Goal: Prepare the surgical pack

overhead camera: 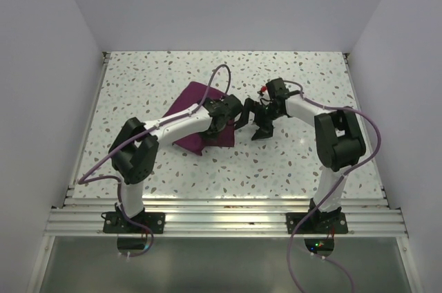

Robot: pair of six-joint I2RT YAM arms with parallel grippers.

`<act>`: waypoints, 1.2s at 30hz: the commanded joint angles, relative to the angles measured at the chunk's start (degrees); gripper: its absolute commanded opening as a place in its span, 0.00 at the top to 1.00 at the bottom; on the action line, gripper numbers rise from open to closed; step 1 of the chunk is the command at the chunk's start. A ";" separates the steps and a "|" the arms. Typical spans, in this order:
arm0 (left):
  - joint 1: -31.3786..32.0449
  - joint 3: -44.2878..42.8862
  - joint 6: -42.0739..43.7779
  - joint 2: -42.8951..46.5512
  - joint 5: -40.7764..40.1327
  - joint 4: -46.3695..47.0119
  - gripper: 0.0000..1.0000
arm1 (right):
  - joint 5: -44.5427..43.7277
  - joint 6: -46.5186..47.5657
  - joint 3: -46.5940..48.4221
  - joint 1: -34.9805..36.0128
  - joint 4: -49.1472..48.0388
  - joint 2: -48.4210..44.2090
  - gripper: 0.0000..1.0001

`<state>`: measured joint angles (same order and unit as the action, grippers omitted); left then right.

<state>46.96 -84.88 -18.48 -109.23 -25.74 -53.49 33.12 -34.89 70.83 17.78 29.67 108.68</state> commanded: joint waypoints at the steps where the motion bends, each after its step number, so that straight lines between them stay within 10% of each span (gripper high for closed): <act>1: -0.82 -3.45 -0.50 3.76 -1.51 0.41 1.00 | 2.64 -1.84 3.09 1.11 -1.63 0.74 0.01; 12: -0.82 -4.33 -0.15 5.43 -1.60 0.50 1.00 | 7.83 -10.36 6.43 3.93 -10.50 5.30 0.16; 24: -0.82 -3.89 0.73 5.78 -0.90 1.99 1.00 | 11.17 -19.68 9.15 7.00 -18.68 9.35 0.67; 36: -0.82 -3.80 2.57 8.42 0.42 5.24 1.00 | 9.95 -27.76 10.21 10.08 -27.72 11.28 0.80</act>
<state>46.50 -86.78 -17.63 -105.27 -25.34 -53.01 42.94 -58.02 78.81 26.89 8.36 119.17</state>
